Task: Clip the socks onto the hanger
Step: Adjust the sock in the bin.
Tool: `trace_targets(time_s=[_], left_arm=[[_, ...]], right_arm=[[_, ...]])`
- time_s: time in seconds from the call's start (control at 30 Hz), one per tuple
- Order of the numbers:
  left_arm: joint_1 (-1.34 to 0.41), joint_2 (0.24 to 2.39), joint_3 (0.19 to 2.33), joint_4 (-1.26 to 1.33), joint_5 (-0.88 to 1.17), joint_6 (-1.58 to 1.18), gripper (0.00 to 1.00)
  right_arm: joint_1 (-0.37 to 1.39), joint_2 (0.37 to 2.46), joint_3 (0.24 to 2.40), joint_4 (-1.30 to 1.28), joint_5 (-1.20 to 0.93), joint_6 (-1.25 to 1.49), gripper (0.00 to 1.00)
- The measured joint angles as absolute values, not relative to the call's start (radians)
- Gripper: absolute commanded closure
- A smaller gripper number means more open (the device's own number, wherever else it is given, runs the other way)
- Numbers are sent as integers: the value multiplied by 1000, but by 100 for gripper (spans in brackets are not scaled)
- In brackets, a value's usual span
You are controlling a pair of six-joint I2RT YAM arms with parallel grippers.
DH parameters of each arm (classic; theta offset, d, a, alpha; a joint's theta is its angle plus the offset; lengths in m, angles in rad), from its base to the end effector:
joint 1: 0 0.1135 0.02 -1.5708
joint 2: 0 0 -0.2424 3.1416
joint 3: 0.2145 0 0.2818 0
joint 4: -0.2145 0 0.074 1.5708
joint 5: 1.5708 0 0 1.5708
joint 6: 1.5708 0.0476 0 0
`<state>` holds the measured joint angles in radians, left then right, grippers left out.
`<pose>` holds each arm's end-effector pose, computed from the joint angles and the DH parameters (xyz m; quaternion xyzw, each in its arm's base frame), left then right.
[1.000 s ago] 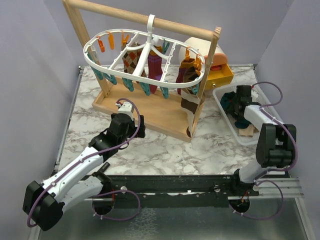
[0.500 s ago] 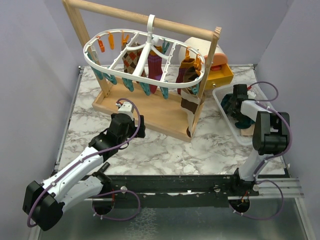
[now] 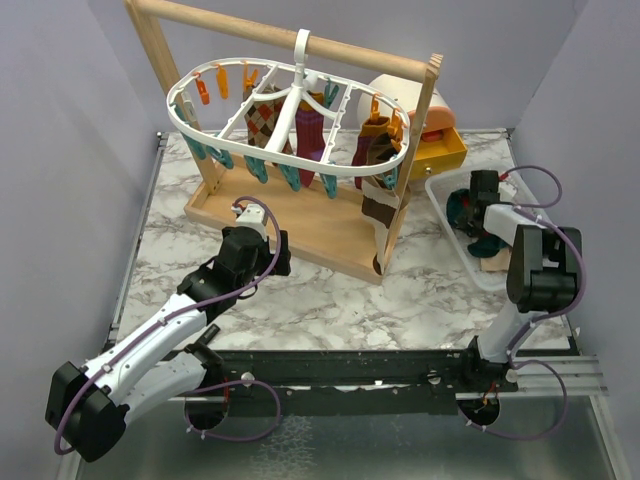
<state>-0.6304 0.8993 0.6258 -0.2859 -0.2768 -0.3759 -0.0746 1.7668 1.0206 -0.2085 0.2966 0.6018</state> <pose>0.2113 -0.1381 0.2231 0.0437 0.8679 -0.1256 0.4785 0.3771 -0.0421 0.1108 0.3550 0.8742 -0.0578 0.3262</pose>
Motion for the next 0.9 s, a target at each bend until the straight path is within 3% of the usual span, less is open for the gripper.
trace_targets(time_s=[0.47,0.8,0.83,0.9], left_arm=[[-630,862,626,-286,-273,-376,1],[-630,845,626,-286,-266,-377,1],[-630,844,626,-286,-265,-377,1],[-630,843,626,-286,-265,-377,1]], right_arm=[[-78,1520,1236,-392,281,610,100],[-110,1471,1235,-420,295,608,100],[-130,1473,1235,-421,303,610,93],[-175,1482,1235,-421,330,622,62]])
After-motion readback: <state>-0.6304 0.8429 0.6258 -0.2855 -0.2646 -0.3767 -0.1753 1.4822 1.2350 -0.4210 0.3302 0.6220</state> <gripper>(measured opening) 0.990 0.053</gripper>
